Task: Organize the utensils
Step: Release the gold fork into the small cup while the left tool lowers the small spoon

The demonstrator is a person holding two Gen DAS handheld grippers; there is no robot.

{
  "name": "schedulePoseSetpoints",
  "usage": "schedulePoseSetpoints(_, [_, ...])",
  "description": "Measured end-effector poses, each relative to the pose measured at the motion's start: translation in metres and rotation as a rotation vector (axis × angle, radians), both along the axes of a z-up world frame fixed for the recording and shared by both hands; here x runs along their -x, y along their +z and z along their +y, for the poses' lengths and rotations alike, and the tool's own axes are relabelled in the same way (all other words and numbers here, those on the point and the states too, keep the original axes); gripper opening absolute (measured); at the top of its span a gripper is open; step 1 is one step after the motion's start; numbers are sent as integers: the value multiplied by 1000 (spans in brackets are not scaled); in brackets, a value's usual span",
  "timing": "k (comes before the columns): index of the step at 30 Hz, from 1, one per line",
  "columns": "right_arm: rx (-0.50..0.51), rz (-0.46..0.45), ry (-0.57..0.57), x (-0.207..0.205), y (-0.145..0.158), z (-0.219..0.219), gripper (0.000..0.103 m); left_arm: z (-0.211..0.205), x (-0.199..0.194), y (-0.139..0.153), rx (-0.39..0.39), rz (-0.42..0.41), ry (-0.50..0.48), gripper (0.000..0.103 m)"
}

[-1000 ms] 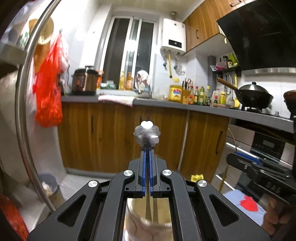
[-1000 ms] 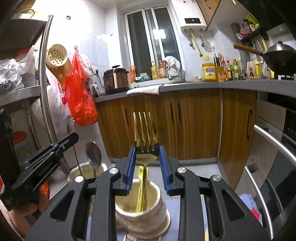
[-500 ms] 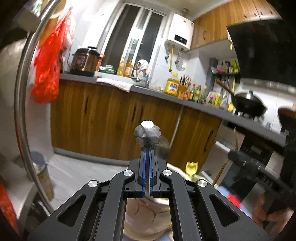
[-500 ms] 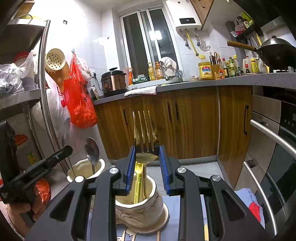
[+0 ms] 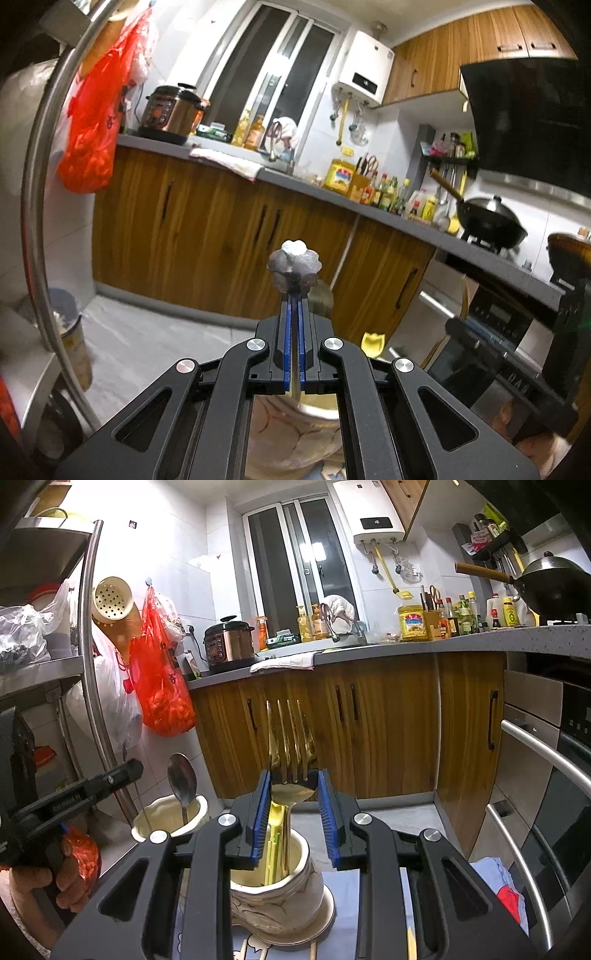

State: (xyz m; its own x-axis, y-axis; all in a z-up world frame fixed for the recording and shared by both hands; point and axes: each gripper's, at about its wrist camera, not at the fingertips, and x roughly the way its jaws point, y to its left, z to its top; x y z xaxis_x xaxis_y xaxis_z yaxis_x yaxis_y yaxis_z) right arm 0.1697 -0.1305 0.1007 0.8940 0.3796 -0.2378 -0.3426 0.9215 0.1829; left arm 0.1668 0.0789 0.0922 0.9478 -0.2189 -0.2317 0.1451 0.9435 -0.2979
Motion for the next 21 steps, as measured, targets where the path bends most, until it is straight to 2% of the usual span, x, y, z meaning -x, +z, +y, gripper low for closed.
schedulePoseSetpoints(10, [-11, 33, -28, -8, -5, -7, 25, -14, -5, -18, -109, 82, -6, 4])
schedulePoseSetpoints(21, [-35, 80, -51, -19, -11, -15, 26, -21, 0, -18, -180, 67, 16, 4])
